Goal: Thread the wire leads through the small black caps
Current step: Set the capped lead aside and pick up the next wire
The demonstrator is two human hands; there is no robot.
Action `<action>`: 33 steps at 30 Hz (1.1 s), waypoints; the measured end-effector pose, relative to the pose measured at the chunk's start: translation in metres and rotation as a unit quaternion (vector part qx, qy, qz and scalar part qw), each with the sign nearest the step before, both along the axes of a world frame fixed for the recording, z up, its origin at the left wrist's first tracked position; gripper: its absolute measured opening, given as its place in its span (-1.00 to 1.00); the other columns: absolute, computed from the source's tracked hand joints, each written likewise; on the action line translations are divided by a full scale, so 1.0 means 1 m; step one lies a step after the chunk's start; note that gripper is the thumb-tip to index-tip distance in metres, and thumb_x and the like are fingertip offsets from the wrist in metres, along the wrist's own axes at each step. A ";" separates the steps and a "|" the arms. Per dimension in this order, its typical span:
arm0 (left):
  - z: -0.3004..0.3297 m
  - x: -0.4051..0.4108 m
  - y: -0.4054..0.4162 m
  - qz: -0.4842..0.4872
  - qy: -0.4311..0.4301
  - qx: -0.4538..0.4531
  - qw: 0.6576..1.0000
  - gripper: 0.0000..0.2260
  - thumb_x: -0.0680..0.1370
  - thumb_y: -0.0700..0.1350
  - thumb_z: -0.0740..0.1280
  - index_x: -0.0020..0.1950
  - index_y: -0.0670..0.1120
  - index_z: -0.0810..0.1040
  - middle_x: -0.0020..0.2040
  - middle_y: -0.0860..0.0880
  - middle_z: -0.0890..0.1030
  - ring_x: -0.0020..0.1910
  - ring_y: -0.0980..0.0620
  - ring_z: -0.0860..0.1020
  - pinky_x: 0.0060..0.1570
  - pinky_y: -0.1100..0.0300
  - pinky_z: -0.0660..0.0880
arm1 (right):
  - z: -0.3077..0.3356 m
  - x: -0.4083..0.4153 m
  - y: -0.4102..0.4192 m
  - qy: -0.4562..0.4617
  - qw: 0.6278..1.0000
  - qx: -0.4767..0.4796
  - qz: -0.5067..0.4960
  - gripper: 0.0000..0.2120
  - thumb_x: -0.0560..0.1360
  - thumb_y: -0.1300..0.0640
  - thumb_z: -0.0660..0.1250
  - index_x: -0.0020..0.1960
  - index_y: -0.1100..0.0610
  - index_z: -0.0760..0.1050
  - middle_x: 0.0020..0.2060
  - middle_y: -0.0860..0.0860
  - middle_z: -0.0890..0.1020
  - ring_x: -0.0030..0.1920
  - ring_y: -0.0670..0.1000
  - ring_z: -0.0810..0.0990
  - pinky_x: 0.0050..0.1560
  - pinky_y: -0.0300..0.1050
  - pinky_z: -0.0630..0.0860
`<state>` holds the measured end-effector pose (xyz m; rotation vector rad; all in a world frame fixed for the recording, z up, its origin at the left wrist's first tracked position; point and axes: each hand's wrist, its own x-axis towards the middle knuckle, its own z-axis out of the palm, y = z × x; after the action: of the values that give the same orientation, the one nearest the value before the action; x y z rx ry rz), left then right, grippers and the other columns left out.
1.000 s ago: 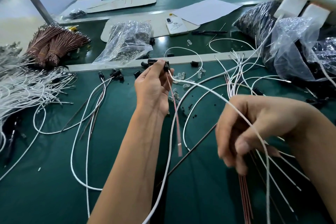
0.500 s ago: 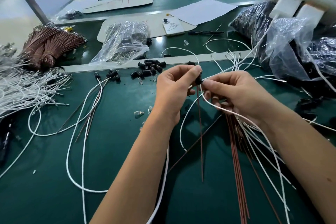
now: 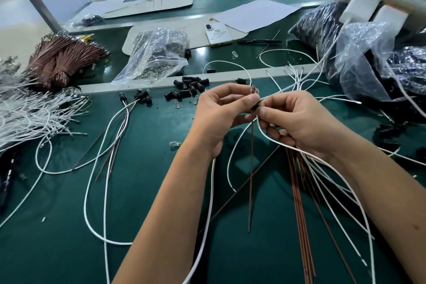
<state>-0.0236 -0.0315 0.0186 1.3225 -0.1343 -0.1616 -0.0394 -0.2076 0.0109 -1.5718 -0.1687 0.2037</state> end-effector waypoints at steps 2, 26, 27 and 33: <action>0.000 0.000 0.000 0.004 -0.006 -0.003 1.000 -0.91 0.51 -0.33 0.46 -0.11 -0.15 0.66 -0.19 -0.11 0.71 -0.25 0.02 0.66 -0.24 0.23 0.57 | 0.000 -0.001 0.000 -0.005 1.000 -0.006 0.001 -0.87 0.60 0.28 0.38 -0.04 0.36 0.58 -0.35 0.11 0.57 -0.52 -0.09 0.43 -0.62 -0.30 0.27; -0.002 -0.001 -0.008 0.046 -0.014 -0.054 0.997 -0.87 0.48 -0.36 0.47 -0.14 -0.14 0.69 -0.19 -0.12 0.71 -0.20 -0.01 0.68 -0.09 0.18 0.63 | 0.002 -0.001 0.004 -0.013 0.999 -0.013 -0.026 -0.90 0.64 0.29 0.33 -0.05 0.25 0.56 -0.30 0.12 0.65 -0.50 -0.07 0.46 -0.61 -0.27 0.27; -0.003 -0.001 -0.008 0.049 -0.009 -0.061 0.997 -0.88 0.48 -0.36 0.46 -0.14 -0.15 0.68 -0.18 -0.13 0.71 -0.19 -0.01 0.68 -0.09 0.19 0.63 | 0.002 -0.001 0.003 -0.011 0.999 -0.006 -0.030 -0.91 0.63 0.29 0.34 -0.05 0.25 0.57 -0.31 0.11 0.65 -0.51 -0.09 0.43 -0.60 -0.29 0.26; -0.005 -0.001 -0.015 0.089 -0.011 -0.067 0.994 -0.88 0.48 -0.38 0.47 -0.12 -0.17 0.67 -0.18 -0.13 0.71 -0.18 -0.02 0.68 -0.11 0.17 0.63 | -0.002 0.001 0.001 -0.057 0.996 -0.049 -0.055 -0.90 0.60 0.22 0.41 -0.03 0.26 0.62 -0.38 0.00 0.63 -0.50 -0.11 0.40 -0.55 -0.30 0.29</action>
<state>-0.0248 -0.0462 0.0133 1.1970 -0.0449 0.0143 -0.0384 -0.2068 0.0087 -1.6873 -0.1624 0.0352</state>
